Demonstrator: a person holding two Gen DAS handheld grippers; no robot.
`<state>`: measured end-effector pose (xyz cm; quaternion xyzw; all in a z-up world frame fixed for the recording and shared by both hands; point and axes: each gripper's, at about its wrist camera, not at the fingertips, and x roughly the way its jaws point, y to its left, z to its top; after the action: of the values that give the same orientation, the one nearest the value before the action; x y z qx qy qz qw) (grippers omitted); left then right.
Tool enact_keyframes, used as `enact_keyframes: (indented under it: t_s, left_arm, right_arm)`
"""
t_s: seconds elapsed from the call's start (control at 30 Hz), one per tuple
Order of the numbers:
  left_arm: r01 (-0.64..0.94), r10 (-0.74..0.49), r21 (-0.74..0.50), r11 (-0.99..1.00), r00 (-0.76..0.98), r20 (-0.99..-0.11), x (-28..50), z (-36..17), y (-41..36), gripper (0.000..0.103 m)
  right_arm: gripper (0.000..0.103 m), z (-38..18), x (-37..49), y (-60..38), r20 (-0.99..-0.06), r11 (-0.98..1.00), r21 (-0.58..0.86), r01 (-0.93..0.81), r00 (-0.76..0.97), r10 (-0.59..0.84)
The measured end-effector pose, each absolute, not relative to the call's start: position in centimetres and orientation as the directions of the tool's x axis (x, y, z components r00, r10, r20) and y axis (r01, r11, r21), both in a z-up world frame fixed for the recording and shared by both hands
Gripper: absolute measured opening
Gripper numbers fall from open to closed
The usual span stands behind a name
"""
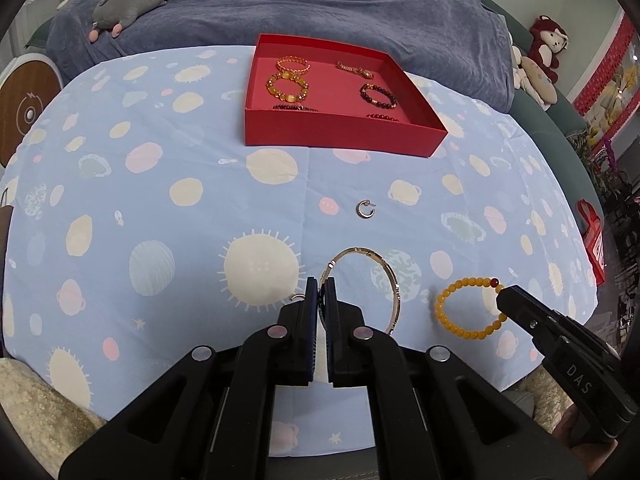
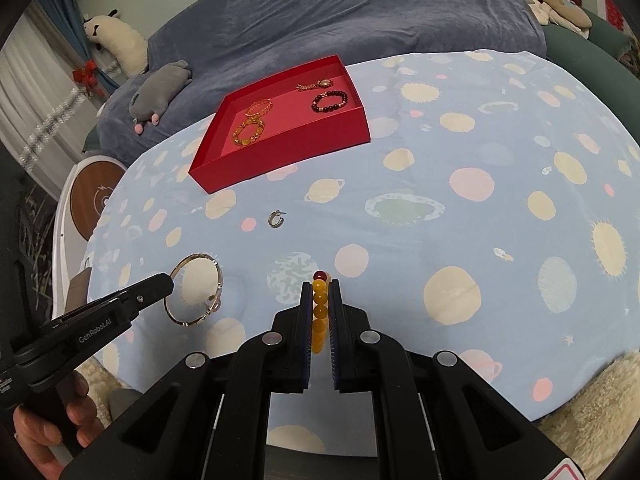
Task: Organize jewelry
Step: 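Close the left tool on the gold bangle, then carry the bangle and yellow bracelet into the red box and open both tools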
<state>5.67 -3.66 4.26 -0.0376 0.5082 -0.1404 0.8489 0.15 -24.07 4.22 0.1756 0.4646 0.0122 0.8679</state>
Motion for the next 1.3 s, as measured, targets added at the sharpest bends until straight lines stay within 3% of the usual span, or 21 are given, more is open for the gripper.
enact_keyframes:
  t_s: [0.5, 0.97, 1.3]
  left_arm:
    - [0.178, -0.283, -0.225, 0.958, 0.460, -0.841, 8.5, 6.1, -3.1, 0.003]
    - [0.185, -0.287, -0.223, 0.957, 0.507, -0.813, 19.3, 8.4, -5.3, 0.004]
    - [0.171, -0.277, -0.220, 0.960, 0.494, -0.824, 27.5, 6.3, -7.3, 0.004]
  right_arm:
    - [0.007, 5.8, 3.2, -23.7, -0.777, 0.940, 0.325, 0.106, 0.596, 0.201]
    - [0.007, 9.0, 15.8, -23.1, -0.725, 0.943, 0.330, 0.032, 0.648, 0.232]
    - [0.007, 7.8, 24.9, -23.1, -0.722, 0.943, 0.332, 0.028, 0.651, 0.235]
